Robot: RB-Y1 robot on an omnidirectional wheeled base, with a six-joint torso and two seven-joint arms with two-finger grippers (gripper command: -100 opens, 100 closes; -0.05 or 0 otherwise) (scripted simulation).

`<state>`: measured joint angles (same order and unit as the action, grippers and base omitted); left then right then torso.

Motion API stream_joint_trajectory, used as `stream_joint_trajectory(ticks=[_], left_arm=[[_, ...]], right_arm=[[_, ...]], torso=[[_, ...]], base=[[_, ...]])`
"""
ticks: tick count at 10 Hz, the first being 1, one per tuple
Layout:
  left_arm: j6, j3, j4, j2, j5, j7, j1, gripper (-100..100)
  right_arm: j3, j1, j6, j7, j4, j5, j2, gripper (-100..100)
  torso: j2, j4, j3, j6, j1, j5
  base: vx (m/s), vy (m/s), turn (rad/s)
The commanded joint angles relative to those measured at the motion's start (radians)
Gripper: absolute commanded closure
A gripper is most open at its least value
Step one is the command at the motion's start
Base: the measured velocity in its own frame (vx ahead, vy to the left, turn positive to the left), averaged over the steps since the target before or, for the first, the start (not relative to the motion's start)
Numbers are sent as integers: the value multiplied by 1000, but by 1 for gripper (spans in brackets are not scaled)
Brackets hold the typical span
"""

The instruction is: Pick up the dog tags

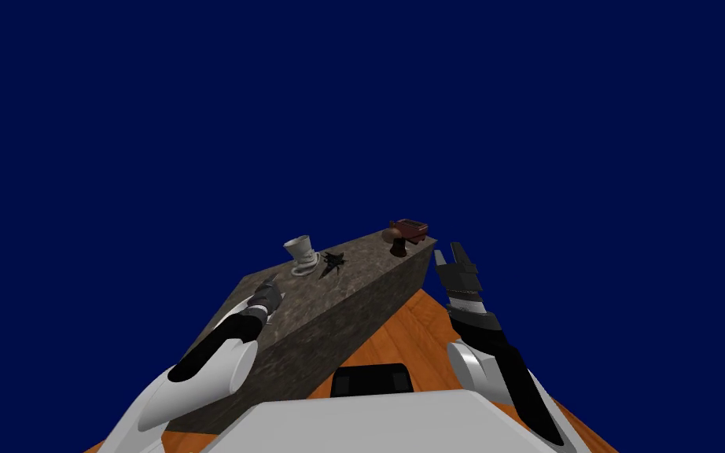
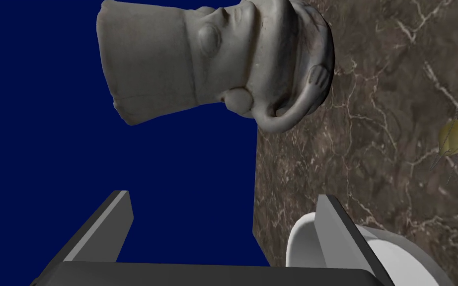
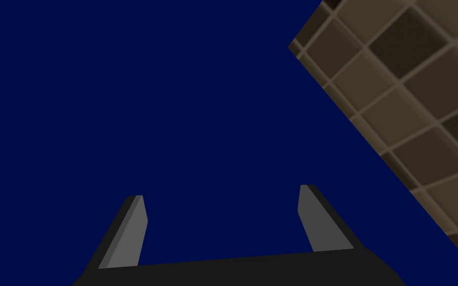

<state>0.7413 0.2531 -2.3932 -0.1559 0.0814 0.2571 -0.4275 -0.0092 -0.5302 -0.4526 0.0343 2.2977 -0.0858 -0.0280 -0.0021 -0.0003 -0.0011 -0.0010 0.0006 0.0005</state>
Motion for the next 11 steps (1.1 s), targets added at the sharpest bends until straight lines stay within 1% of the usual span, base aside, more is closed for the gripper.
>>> stream_joint_trajectory(ticks=[1,2,3,4,5,6,7,8,9,10,11], left_arm=[[50,13,7,1,-2,17,15,-100],[65,13,7,1,-2,17,15,-100],[106,25,16,1,-4,33,26,-100],[116,25,16,1,-4,33,26,-100],[153,36,26,1,-6,49,36,-100],[166,36,26,1,-6,49,36,-100],[204,47,36,1,-7,64,46,-100],[215,47,36,1,-7,64,46,-100],[254,58,46,1,-8,79,56,-100],[261,58,46,1,-8,79,56,-100],[304,68,57,0,-9,93,64,-100]], right_arm=[[0,0,0,0,0,0,0,0],[0,0,0,0,0,0,0,0],[0,0,0,0,0,0,0,0],[0,0,0,0,0,0,0,0],[0,0,0,0,0,0,0,0],[0,0,0,0,0,0,0,0],[0,0,0,0,0,0,0,0],[0,0,0,0,0,0,0,0],[0,0,0,0,0,0,0,0],[0,0,0,0,0,0,0,0],[0,0,0,0,0,0,0,0]], torso=[[0,0,0,0,0,0],[0,0,0,1,0,0],[0,0,0,0,0,0],[0,0,0,0,0,0],[0,0,0,0,0,0],[0,0,0,0,0,0],[0,0,0,0,0,0],[0,0,0,0,0,0],[0,0,0,0,0,0],[0,0,0,0,0,0],[0,0,0,0,0,0]], base=[[-4,4,-167],[-6,10,-104],[-8,8,-189],[-9,11,-75],[-7,6,-154],[-4,6,-83],[-3,2,-156],[-3,5,-96],[-2,2,-150],[-2,4,-87],[-1,2,-167]])
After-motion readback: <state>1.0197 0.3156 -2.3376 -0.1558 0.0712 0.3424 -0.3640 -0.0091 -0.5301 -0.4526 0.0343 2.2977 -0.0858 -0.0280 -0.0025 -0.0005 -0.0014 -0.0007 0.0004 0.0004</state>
